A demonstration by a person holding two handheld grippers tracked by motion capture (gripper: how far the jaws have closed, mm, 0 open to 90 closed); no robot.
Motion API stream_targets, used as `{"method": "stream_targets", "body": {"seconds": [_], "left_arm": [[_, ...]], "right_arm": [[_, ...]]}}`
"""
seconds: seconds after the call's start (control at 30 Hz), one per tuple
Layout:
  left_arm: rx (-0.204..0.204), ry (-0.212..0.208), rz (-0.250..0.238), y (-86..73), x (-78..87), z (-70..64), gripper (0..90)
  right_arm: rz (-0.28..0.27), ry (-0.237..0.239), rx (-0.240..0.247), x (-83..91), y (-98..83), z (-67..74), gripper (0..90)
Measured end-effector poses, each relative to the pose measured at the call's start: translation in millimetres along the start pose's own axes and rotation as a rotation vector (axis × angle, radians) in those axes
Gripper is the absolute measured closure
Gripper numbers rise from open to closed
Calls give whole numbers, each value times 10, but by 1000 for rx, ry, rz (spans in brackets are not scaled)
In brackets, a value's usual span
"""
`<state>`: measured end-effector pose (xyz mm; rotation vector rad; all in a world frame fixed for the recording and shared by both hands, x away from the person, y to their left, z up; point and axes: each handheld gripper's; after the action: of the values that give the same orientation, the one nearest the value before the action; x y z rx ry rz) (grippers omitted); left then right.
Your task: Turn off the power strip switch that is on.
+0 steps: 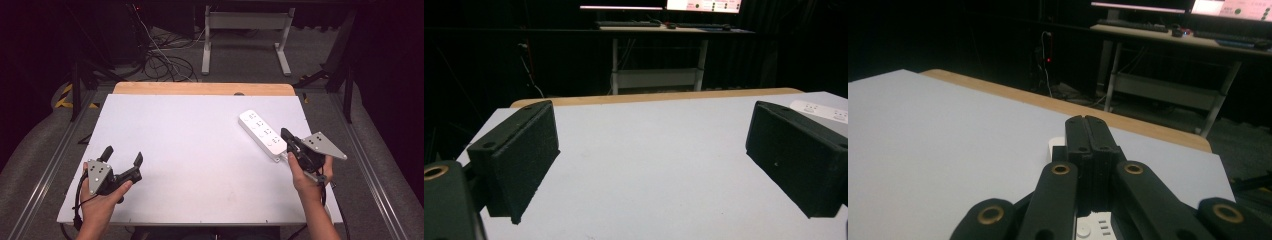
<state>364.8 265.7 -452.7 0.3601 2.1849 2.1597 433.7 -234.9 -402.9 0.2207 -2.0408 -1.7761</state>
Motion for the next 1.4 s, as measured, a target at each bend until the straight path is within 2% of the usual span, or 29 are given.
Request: {"method": "stream_targets", "body": {"seconds": [0.13, 0.33, 0.47, 0.7, 0.87, 0.93, 0.97, 1.1, 1.3, 1.4], "left_arm": [[-1, -1, 1, 0, -3, -4, 72], [-1, -3, 4, -2, -7, -8, 72], [0, -2, 1, 0, -2, -5, 71], [1, -1, 1, -1, 0, 1, 72], [1, -1, 0, 0, 1, 0, 72], [3, -1, 2, -1, 3, 2, 72], [3, 0, 1, -1, 2, 3, 71], [5, 0, 0, 0, 2, 4, 72], [5, 1, -1, 1, 3, 5, 71], [5, -1, 0, 0, 1, 3, 72]], "right_arm": [[-40, -15, 8, 55, -3, 16, 900], [-45, -28, -14, 55, -16, -36, 900], [-38, -27, -9, 46, -24, -42, 899], [-37, -16, -9, 28, -32, -25, 784], [-39, -15, -27, 10, -44, -35, 619], [-54, -32, -34, -4, -47, -36, 500], [-61, -36, -46, -18, -48, -36, 410], [-60, -57, -13, -42, -48, -23, 251], [-97, -53, 36, -73, -52, -12, 89], [-106, -84, 16, -105, -58, -3, 42]]}}
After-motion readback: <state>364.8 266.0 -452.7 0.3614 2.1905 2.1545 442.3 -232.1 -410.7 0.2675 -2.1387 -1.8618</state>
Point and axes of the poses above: each handheld gripper's, and its own axes: x roughly backward along the jaws, y roughly out of its top, z roughly to its left, and after that the axes turned 1 degree about z, right-handed
